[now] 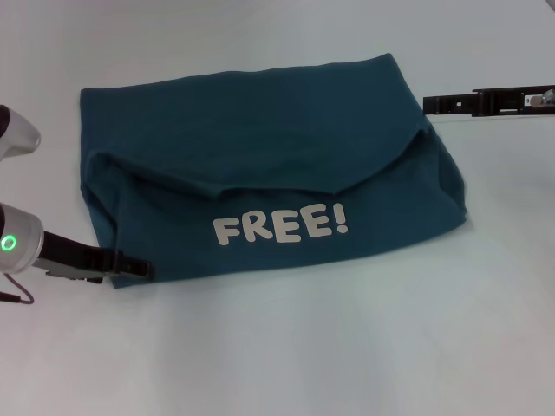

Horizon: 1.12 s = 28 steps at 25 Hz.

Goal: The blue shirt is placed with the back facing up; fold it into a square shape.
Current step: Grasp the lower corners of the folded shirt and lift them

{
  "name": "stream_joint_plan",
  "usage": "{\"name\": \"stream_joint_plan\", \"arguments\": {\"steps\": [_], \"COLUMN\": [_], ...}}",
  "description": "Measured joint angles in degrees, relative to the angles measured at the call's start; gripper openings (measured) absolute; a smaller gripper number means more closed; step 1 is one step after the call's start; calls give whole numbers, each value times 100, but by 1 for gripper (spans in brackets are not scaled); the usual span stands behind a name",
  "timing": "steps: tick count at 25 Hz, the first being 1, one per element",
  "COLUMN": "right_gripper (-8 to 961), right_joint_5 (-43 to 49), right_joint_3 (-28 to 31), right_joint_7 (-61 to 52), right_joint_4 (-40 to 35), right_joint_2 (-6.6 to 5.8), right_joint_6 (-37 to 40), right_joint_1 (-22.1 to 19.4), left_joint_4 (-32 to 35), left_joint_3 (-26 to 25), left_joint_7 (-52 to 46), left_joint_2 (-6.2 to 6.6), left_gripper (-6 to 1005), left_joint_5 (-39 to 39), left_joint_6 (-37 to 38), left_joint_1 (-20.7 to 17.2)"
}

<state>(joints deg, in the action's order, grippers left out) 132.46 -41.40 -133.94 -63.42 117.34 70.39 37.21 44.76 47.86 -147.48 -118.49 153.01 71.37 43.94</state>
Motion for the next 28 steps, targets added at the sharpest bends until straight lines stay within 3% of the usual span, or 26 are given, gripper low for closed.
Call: {"name": "stream_joint_plan", "arguments": {"steps": [15,20,28], "right_gripper": [919,917,914], "right_joint_5": [-1,-1,-12], "right_joint_3": [0,0,6], "right_joint_7": [-17,-68,-114], "right_joint_4": [-16,-44,-67], "right_joint_2": [41,46,54], "right_joint_6": [38,43,46], "right_joint_1": [-51,-94,-149], "left_joint_4": [-164,-137,-136], "left_joint_3": [22,77,318], "left_joint_7": [-22,112,118], "left_joint_2": [-97,-182,-256], "left_gripper": [829,818,536], "left_joint_5": [150,117,144], "left_joint_6": [-335,-457,-560], "left_joint_1": [33,19,40]}}
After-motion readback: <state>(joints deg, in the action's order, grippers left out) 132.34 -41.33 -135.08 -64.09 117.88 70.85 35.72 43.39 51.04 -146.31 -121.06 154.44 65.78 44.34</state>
